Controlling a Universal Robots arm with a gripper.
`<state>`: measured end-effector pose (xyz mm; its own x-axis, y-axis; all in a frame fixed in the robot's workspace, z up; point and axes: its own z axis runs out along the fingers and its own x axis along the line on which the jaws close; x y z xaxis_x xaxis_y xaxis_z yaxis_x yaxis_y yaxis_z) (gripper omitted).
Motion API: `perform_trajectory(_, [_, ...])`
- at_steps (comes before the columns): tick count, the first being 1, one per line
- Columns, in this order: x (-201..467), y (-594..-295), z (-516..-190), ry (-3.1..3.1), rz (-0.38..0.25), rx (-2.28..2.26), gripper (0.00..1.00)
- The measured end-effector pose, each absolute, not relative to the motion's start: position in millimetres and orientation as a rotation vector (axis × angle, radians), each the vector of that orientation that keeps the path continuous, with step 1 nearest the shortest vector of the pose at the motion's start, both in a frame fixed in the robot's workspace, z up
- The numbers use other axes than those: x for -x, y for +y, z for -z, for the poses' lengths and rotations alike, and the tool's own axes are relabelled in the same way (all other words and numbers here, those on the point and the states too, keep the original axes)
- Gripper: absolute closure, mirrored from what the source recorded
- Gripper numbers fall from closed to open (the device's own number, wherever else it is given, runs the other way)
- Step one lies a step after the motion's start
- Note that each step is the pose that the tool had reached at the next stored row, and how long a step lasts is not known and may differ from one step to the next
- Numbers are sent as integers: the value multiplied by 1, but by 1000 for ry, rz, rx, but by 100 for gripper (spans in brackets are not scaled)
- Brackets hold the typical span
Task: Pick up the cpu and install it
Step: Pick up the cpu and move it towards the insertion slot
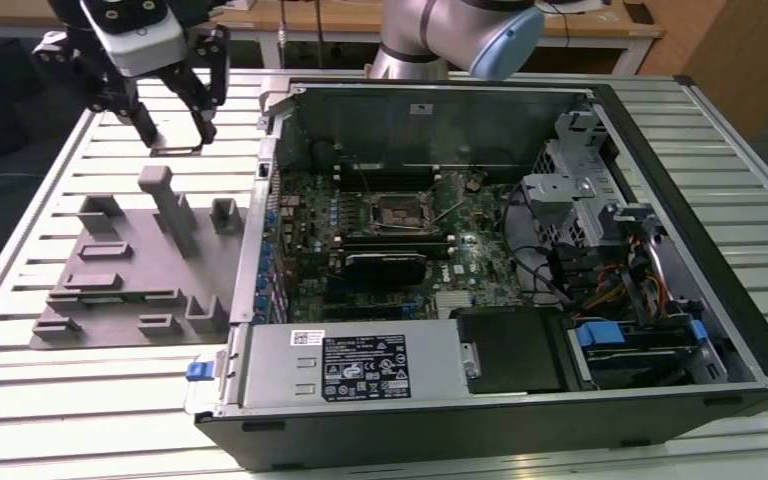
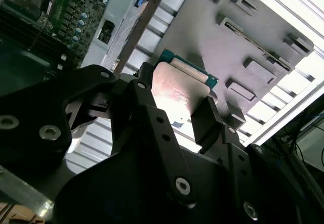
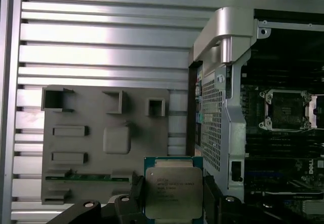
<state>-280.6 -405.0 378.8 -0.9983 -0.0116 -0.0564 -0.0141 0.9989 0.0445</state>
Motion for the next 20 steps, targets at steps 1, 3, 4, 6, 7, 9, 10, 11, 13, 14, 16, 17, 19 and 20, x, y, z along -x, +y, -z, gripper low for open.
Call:
perform_trajectory(1, [278, -405, -379, 3085, -69, 20, 45])
perform_trajectory(3, [272, -405, -379, 3085, -69, 20, 45])
perform_trajectory(4, [269, -405, -379, 3084, -69, 20, 45])
perform_trajectory(6, [264, -405, -379, 3085, -69, 20, 45])
perform_trajectory(7, [261, -405, -379, 3084, -69, 20, 45])
perform_trajectory(9, [256, -405, -379, 3085, -69, 20, 45])
perform_trajectory(10, [253, -405, -379, 3085, -69, 20, 45])
perform_trajectory(11, [250, -405, -379, 3085, -69, 20, 45])
perform_trajectory(13, [245, -405, -379, 3084, -69, 20, 45])
perform_trajectory(14, [242, -405, -379, 3084, -69, 20, 45])
perform_trajectory(16, [236, -405, -379, 3085, -69, 20, 45])
perform_trajectory(17, [234, -405, -379, 3085, -69, 20, 45])
perform_trajectory(19, [229, -405, -379, 3085, -69, 20, 45])
perform_trajectory(20, [226, -405, -379, 3085, -69, 20, 45])
